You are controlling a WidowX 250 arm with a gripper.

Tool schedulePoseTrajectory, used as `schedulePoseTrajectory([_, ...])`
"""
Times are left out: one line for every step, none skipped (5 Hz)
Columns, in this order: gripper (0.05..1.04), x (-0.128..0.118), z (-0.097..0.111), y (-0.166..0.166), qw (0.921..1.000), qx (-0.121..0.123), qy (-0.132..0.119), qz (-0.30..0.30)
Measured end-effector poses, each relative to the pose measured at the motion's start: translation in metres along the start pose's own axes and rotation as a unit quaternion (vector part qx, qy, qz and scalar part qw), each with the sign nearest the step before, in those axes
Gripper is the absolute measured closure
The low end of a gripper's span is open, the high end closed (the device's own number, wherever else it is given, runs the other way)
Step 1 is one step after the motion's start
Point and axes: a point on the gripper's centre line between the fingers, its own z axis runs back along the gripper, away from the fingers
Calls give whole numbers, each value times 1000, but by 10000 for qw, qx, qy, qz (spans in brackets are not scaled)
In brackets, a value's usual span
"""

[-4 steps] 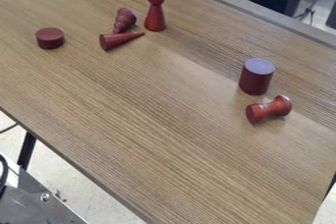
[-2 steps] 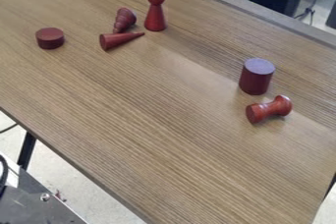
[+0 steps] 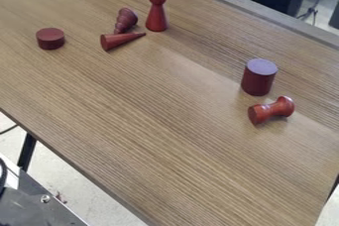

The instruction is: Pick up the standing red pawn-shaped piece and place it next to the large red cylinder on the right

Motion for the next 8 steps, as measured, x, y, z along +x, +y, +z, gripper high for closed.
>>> schedulePoseTrajectory([83, 6, -3, 8, 9993, 221, -58, 288])
schedulePoseTrajectory([84, 8, -6, 20, 9963, 396, -95, 759])
schedulePoseTrajectory([84, 7, -13, 36, 9913, 426, 93, 1244])
schedulePoseTrajectory([84, 5, -14, 47, 9860, 337, 199, 1619])
schedulePoseTrajectory([84, 7, -18, 54, 9827, 208, 304, 1816])
schedulePoseTrajectory([84, 5, -29, 59, 9790, 144, 582, 1950])
schedulePoseTrajectory([84, 6, -30, 58, 9759, -22, 585, 2103])
schedulePoseTrajectory([83, 2, -33, 60, 9728, -123, 718, 2199])
